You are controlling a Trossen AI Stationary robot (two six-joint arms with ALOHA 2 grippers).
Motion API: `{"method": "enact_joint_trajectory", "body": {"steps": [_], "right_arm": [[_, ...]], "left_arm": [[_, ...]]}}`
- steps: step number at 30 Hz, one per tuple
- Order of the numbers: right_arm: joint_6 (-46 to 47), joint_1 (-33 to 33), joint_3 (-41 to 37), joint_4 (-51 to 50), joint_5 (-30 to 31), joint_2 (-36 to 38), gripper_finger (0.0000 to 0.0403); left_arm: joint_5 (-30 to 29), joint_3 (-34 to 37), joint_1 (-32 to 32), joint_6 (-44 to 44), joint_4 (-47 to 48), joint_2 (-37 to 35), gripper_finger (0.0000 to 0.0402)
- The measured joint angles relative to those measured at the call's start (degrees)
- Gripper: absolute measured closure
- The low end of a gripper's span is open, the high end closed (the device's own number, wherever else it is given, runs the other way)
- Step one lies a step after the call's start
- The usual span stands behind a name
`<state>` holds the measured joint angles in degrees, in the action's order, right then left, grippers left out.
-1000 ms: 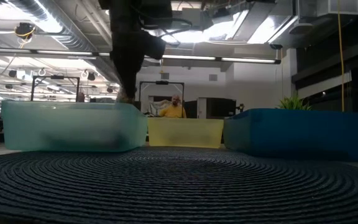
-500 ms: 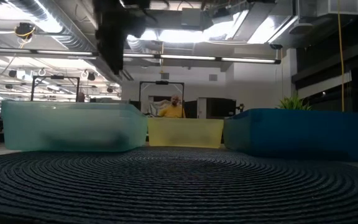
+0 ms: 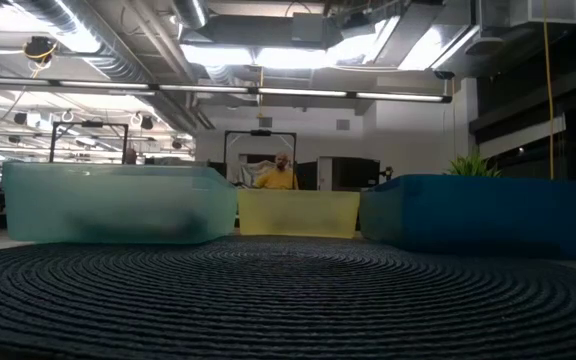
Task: Pick and place Granola Bars by type
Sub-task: Return to Home Position
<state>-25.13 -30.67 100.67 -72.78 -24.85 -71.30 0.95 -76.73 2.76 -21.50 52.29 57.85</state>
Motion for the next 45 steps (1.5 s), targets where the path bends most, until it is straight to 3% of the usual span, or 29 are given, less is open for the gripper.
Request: {"method": "enact_joint_trajectory", "body": {"steps": [4, 10, 16, 22, 26, 36, 45], "right_arm": [[2.2, 1.7, -11.6, 10.5, 0.4, 8.4, 0.0221], [8.0, 2.4, -29.9, 22.5, 4.3, 21.6, 0.0289], [12.8, 2.5, -43.2, 24.6, 4.3, 33.5, 0.0386], [20.8, 2.4, -51.1, 29.4, 4.4, 45.3, 0.0391], [24.3, 2.4, -53.8, 30.9, 6.7, 51.1, 0.0397], [28.1, 2.4, -56.5, 31.4, 8.0, 58.3, 0.0397], [30.2, 2.4, -56.6, 31.4, 7.8, 59.1, 0.0399]], "left_arm": [[-8.8, 1.4, -8.5, 1.3, -7.9, -6.2, 0.0386], [-21.2, 15.3, -17.3, 3.5, -17.5, -16.8, 0.0400], [-23.7, 34.1, -17.6, -0.1, -26.6, -31.8, 0.0401], [-17.6, 52.6, -14.2, -6.7, -42.0, -46.1, 0.0401], [-11.4, 61.1, -11.2, -8.2, -51.2, -49.5, 0.0401], [5.4, 64.2, 2.1, -5.8, -53.9, -50.2, 0.0401], [5.3, 64.2, 6.0, -1.3, -51.0, -50.7, 0.0401]]}}
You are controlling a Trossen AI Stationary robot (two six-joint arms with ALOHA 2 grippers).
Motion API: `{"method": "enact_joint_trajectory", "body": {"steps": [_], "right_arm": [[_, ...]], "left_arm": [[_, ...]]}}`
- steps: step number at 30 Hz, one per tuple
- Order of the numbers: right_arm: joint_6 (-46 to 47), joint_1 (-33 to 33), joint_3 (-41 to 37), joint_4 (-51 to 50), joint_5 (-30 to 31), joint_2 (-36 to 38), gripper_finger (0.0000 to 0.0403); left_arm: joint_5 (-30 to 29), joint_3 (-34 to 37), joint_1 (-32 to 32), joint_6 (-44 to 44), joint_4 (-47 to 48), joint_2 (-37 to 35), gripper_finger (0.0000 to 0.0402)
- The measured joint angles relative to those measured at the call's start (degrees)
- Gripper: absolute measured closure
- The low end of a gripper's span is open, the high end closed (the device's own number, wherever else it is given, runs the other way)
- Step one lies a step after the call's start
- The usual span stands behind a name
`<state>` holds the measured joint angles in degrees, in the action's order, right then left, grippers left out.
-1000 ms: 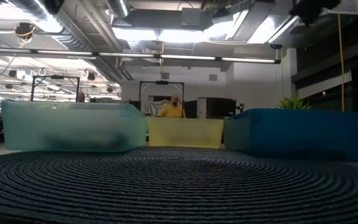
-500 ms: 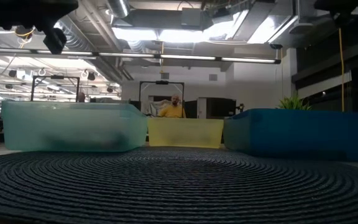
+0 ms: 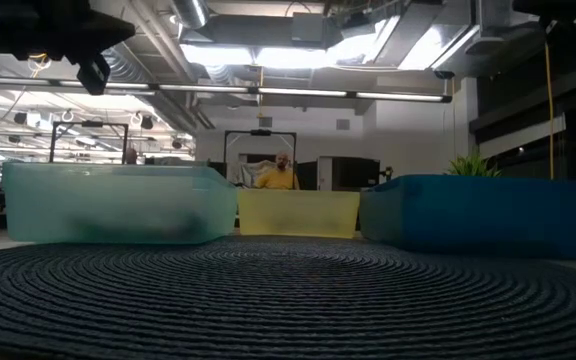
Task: Pick and place Granola Bars by type
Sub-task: Return to Home Position
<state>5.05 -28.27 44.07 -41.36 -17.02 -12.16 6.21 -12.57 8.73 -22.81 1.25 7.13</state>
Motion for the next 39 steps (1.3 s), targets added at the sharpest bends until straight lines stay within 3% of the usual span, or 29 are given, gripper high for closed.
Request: {"method": "enact_joint_trajectory", "body": {"steps": [6, 10, 16, 29, 34, 39], "right_arm": [[0.9, 0.0, 0.0, 0.0, 0.0, 0.0, 0.0397], [0.8, 0.0, 0.0, 0.0, -0.1, 0.0, 0.0399], [2.2, 0.0, 0.0, 0.0, -0.2, 0.0, 0.0396], [1.7, 0.0, 0.0, -0.1, -0.1, 0.0, 0.0394], [-2.6, 0.0, -0.1, 0.0, 0.4, 0.0, 0.0398], [-5.3, 0.0, -4.0, 3.4, 0.8, 3.9, 0.0399]], "left_arm": [[-3.6, 0.0, 0.0, 2.8, 5.6, -2.9, 0.0401], [-6.0, 3.7, 0.0, 3.0, 3.0, -7.2, 0.0401], [-5.0, 10.3, 0.0, 1.1, -6.3, -7.1, 0.0401], [-7.2, 12.0, 0.0, 7.9, -2.0, -6.0, 0.0400], [-6.7, 12.1, 0.0, 10.6, -1.9, -5.0, 0.0399], [-6.7, 12.1, 0.0, 10.1, -1.9, -5.0, 0.0396]]}}
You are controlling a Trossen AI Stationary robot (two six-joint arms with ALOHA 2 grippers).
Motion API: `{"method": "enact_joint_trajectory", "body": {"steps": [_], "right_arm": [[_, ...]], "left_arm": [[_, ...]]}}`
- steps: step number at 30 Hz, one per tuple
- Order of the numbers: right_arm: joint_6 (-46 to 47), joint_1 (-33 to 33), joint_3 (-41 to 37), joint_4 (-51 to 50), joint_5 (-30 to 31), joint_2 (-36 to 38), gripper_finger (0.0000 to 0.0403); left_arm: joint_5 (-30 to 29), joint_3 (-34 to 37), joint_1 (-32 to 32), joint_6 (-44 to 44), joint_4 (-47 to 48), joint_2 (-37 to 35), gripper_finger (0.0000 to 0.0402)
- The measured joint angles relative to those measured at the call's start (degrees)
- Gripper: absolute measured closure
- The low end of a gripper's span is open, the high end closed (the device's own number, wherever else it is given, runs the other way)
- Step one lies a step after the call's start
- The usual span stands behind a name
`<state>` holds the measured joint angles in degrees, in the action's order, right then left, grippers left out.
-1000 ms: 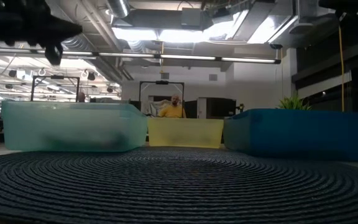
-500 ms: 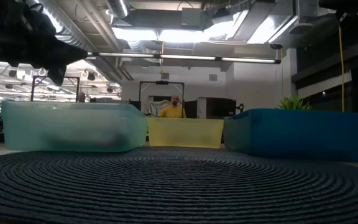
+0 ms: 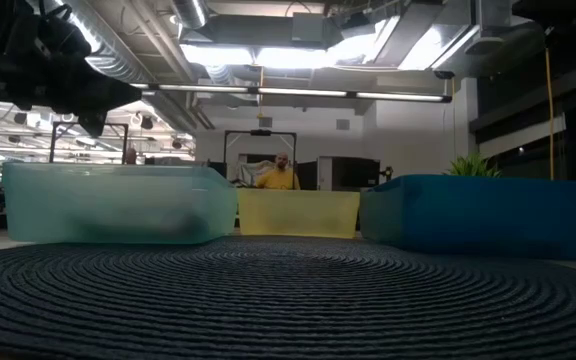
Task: Pick and place Granola Bars by type
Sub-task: Return to Home Position
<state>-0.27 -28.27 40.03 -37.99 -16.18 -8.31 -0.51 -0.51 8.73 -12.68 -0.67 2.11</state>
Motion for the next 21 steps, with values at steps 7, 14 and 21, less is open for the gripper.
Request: {"method": "enact_joint_trajectory", "body": {"steps": [7, 14, 21], "right_arm": [[11.4, 0.0, -21.0, 35.6, -7.2, 8.2, 0.0400], [19.7, 3.9, -37.0, 61.5, -8.5, 4.8, 0.0401], [17.1, 14.3, -39.6, 63.9, -4.2, 4.8, 0.0401]], "left_arm": [[0.0, 0.0, 0.0, 0.0, 0.0, 0.0, 0.0400], [0.0, 0.0, 0.0, 0.0, 0.0, 0.0, 0.0396], [0.1, 0.0, 0.0, 0.0, 0.0, 0.0, 0.0400]]}}
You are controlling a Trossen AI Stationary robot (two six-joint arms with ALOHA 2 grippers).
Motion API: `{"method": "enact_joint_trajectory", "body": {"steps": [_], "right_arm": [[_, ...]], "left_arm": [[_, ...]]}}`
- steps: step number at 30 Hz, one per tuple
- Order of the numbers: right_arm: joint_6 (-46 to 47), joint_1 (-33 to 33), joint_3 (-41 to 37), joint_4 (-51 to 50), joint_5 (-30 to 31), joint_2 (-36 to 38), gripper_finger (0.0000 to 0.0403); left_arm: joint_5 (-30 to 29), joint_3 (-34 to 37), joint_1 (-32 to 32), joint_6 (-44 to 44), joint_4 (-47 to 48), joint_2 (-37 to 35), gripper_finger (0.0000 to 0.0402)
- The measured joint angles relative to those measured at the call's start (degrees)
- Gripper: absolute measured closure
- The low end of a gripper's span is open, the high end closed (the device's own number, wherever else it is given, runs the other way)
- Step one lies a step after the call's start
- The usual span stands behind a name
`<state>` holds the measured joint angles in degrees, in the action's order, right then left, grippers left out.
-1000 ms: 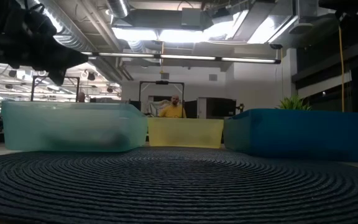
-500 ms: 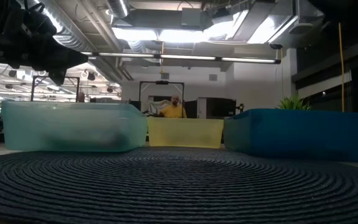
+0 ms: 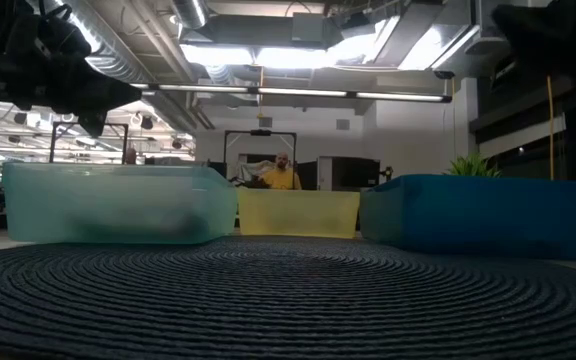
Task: Pick and place Granola Bars by type
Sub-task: Return to Home Position
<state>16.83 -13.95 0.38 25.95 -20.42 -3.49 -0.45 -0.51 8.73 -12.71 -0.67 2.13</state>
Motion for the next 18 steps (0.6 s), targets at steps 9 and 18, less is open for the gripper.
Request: {"method": "enact_joint_trajectory", "body": {"steps": [9, 18], "right_arm": [[-8.2, 10.9, 0.0, -5.8, 8.6, 0.3, 0.0402], [-12.7, 12.4, 0.0, -15.9, 10.4, 3.4, 0.0402]], "left_arm": [[0.0, 0.0, 0.0, 0.0, 0.0, 0.0, 0.0398], [0.0, 0.0, 0.0, 0.0, 0.0, 0.0, 0.0396]]}}
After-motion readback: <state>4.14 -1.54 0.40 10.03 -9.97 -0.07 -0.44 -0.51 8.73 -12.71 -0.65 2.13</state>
